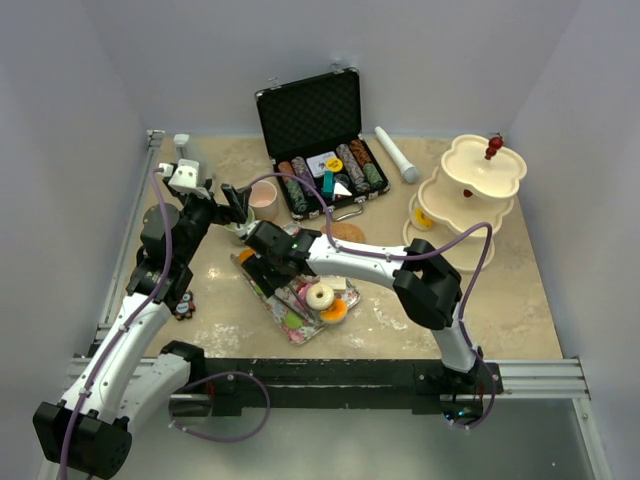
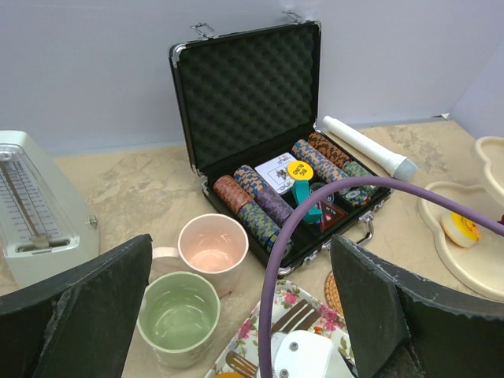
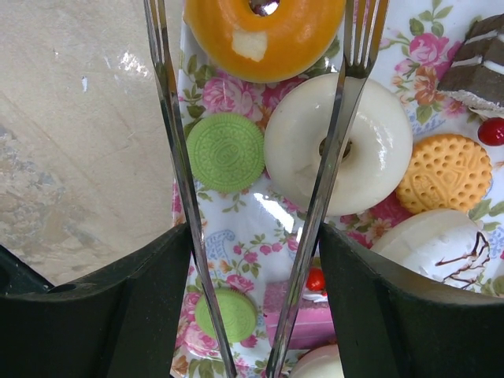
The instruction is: Serve the afternoon tea
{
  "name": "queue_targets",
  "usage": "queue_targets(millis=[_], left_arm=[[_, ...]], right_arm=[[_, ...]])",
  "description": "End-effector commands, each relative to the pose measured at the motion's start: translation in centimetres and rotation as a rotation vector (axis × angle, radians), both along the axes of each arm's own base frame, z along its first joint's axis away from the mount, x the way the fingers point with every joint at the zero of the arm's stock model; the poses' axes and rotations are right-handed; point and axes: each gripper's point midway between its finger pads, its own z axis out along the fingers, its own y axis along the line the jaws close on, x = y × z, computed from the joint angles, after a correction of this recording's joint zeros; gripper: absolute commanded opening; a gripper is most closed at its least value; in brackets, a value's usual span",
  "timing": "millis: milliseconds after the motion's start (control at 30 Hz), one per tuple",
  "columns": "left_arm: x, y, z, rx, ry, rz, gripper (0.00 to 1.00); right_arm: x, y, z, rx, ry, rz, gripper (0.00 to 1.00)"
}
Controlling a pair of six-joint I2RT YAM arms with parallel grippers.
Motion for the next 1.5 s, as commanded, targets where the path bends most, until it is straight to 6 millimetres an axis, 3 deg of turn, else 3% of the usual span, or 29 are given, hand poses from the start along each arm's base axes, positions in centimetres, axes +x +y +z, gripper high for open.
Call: queue_targets(millis=[0, 333, 667, 700, 767, 1067, 1300, 1467], left_arm=[[-0.3, -0.2, 1.1, -0.006, -0.044, -0.012, 1.0], [-0.3, -0.2, 1.0, -0.005, -0.042, -0.012, 1.0], [-0.2, -0.2, 1.0, -0.005, -0.041, -0.012, 1.0], [-0.2, -0.2, 0.9, -0.004, -0.039, -0.012, 1.0], [-0.2, -0.2, 0.9, -0.004, -0.039, -0.012, 1.0], [-0.2, -0.2, 1.0, -0.005, -0.041, -0.012, 1.0], [-0.2, -0.2, 0.9, -0.004, -0.038, -0.012, 1.0], [-0.2, -0.2, 0.9, -0.004, -0.038, -0.012, 1.0]], right_arm=[[0.3, 0.9, 1.4, 0.029, -0.024, 0.004, 0.68], [0.1, 1.0, 0.3, 0.058, -0.05, -0.005, 0.69], [-0.4, 0.6, 0.3, 0.127, -0.14, -0.014, 0.8], [-0.5, 0.4, 0.3, 0.126, -0.15, -0.017, 0.94], [-0.9, 0.3, 0.6, 0.123, -0.177, -0.013, 0.98], [-2.6, -0.2, 2.3, 0.129, -0.311, 0.005, 0.98], [-3.2, -1.3, -0.4, 0.033, -0.32, 0.037, 0.98], [-3.9, -1.2, -0.3, 0.022, -0.338, 0.045, 0.98]])
